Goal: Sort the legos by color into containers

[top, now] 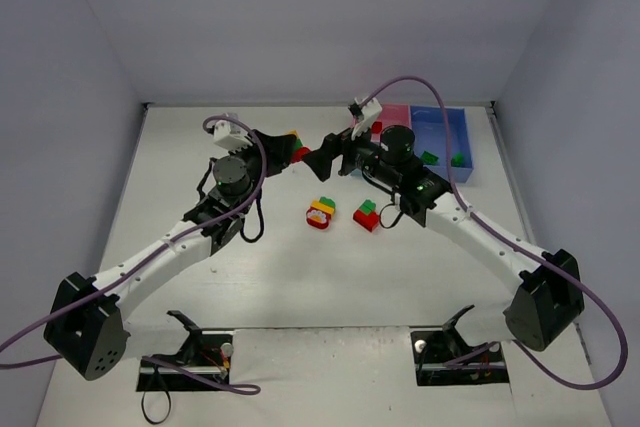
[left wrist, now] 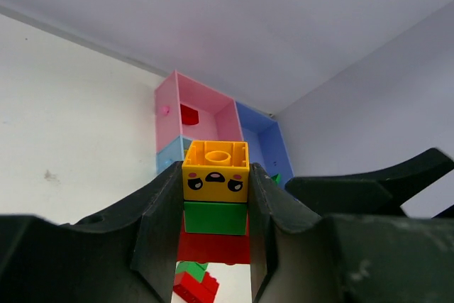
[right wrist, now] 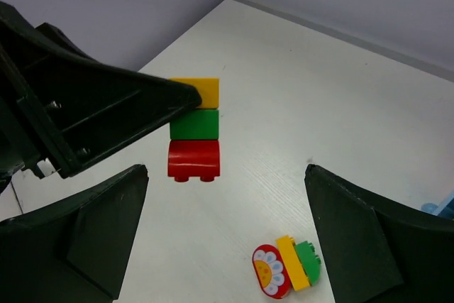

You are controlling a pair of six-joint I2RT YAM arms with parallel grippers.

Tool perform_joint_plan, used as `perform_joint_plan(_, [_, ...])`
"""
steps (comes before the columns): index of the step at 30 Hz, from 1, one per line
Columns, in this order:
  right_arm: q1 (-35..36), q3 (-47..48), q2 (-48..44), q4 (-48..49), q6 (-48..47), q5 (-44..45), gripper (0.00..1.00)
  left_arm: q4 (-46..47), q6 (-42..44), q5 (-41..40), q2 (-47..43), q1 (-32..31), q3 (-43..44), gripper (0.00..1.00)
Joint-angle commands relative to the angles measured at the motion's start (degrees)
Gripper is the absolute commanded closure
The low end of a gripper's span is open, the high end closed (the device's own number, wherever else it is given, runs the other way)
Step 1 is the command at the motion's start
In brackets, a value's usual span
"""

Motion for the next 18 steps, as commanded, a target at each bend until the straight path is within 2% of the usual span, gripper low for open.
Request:
perform_joint_plan(1, [1.40,1.06,-1.40,3.28,0.65,-0.97,0.11,8.26,-2.44,-1.61,-1.16,0.38,4.09,1.00])
perform_joint_plan(7, [2.19,2.12,0.18,3.01,0.82,-1.06,0.12,8.44,-4.28,-0.21,-1.42,0.38,4.97,1.00])
perform_joint_plan(18, [4.04,7.21,4.93,3.80,0.38,-1.67,0.20,8.53,-4.72,0.41,-3.00,0.02,3.74,1.00])
